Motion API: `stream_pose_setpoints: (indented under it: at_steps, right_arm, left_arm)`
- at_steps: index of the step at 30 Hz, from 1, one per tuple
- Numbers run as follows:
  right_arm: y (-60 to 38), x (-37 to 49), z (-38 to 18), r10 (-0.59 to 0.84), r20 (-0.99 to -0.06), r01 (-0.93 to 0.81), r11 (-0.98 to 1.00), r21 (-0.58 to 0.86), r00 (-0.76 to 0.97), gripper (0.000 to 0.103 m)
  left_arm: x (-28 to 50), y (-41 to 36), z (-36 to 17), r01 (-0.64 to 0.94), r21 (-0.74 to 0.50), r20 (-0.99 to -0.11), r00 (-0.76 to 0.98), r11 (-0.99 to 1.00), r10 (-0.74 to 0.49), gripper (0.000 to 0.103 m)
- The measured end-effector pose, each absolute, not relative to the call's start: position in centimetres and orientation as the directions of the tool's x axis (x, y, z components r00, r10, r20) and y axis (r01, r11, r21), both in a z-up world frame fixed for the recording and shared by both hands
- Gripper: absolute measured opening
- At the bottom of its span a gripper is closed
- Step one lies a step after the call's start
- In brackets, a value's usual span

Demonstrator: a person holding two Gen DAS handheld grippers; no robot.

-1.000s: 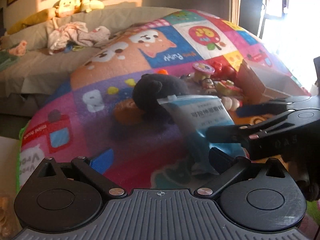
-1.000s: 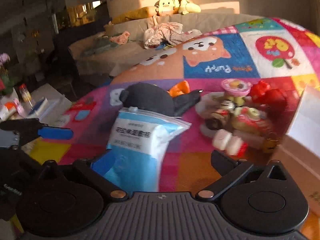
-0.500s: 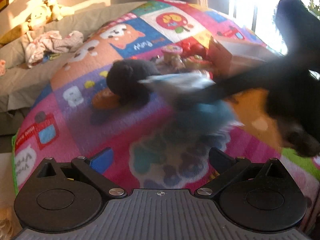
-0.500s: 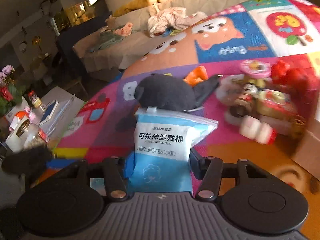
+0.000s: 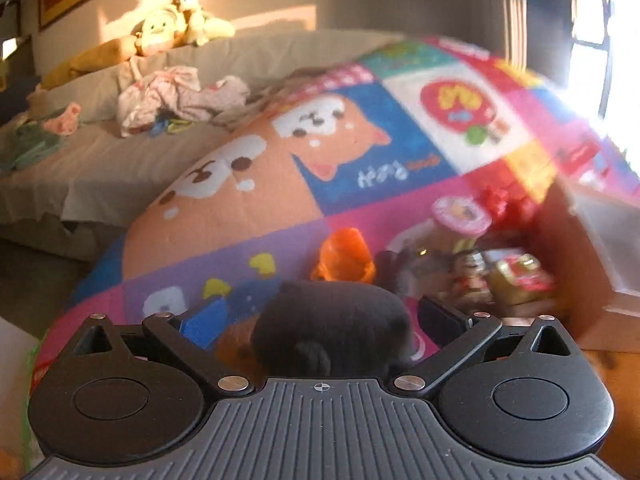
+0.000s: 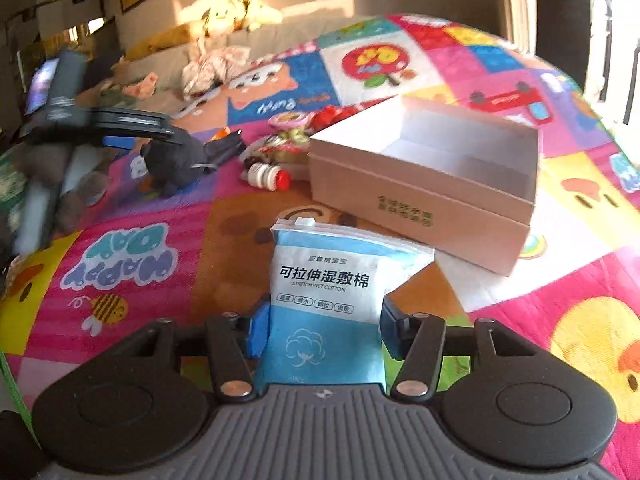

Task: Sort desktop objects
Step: 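Grasp the black plush toy with the left gripper while the right gripper lifts the pack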

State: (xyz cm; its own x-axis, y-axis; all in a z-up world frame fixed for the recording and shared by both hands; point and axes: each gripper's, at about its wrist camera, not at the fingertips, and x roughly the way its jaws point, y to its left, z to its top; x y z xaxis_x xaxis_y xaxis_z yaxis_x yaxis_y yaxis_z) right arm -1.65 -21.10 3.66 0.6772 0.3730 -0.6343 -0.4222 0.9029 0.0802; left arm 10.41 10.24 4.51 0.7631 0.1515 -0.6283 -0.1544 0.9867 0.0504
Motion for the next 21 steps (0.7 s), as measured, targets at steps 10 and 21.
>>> stream_pose_setpoints:
  at_steps: [10,21]
  right_arm:
    - [-21.3,-2.9,3.5,0.388,-0.57,-0.432,0.9,0.063,0.725,0.056]
    - [-23.0,-2.5,3.8,0.332,-0.53,-0.346,0.935,0.076,0.781,0.081]
  left_arm:
    - [10.3,9.7,3.0,-0.112,0.126,-0.651,0.74,0.986,0.167,0.09]
    - [1.9,3.3,7.4,0.143,-0.06,-0.466,0.871,0.988,-0.154,0.088]
